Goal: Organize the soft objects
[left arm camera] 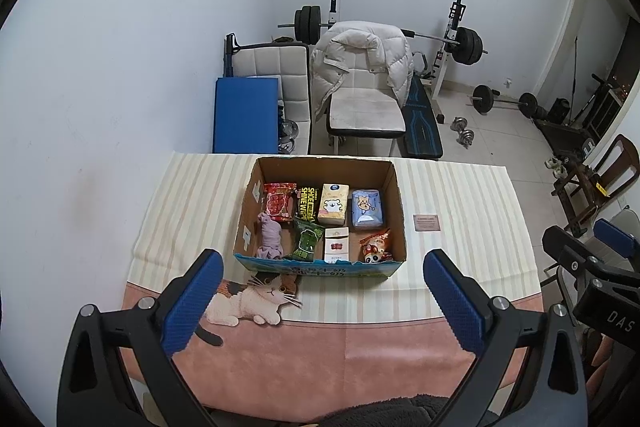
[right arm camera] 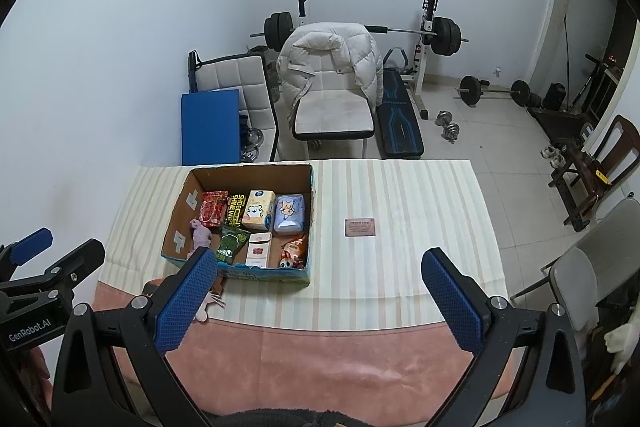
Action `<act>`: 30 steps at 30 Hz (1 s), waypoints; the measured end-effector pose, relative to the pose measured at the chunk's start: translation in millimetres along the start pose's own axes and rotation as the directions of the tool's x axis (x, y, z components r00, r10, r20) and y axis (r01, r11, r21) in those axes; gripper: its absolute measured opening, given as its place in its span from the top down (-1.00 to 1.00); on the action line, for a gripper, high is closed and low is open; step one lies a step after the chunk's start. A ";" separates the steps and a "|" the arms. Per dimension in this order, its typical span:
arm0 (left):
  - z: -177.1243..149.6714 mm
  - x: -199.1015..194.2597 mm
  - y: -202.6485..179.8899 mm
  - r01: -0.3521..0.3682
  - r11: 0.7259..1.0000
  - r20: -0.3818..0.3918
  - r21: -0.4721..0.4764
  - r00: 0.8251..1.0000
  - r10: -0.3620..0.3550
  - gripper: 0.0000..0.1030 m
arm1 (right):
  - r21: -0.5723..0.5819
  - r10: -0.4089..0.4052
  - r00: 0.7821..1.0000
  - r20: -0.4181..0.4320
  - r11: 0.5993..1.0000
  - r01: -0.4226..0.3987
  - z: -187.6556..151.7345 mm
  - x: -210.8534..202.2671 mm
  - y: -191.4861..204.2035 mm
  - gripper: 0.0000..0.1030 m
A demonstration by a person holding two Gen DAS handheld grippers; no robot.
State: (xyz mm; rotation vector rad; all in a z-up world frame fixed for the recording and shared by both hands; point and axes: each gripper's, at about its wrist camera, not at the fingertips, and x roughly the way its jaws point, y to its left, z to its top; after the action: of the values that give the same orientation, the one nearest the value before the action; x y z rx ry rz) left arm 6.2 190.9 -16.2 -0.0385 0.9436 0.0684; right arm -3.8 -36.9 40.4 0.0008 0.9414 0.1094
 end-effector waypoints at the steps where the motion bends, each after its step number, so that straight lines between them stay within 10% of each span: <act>1: 0.2 -0.2 0.2 -0.002 1.000 0.000 -0.001 1.000 0.002 -0.99 | -0.001 0.000 1.000 0.001 1.000 0.000 0.7 -0.1 -0.1 -1.00; 30: 3.2 0.3 6.5 -0.035 0.999 0.012 -0.014 0.999 0.035 -0.99 | -0.011 -0.001 1.000 0.017 1.000 0.001 1.8 -1.3 9.7 -1.00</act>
State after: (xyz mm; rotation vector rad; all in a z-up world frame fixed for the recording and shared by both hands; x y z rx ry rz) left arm 8.5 197.5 -14.5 -0.0344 0.9314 0.1079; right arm -4.1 -27.3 43.1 -0.0088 0.9237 0.1138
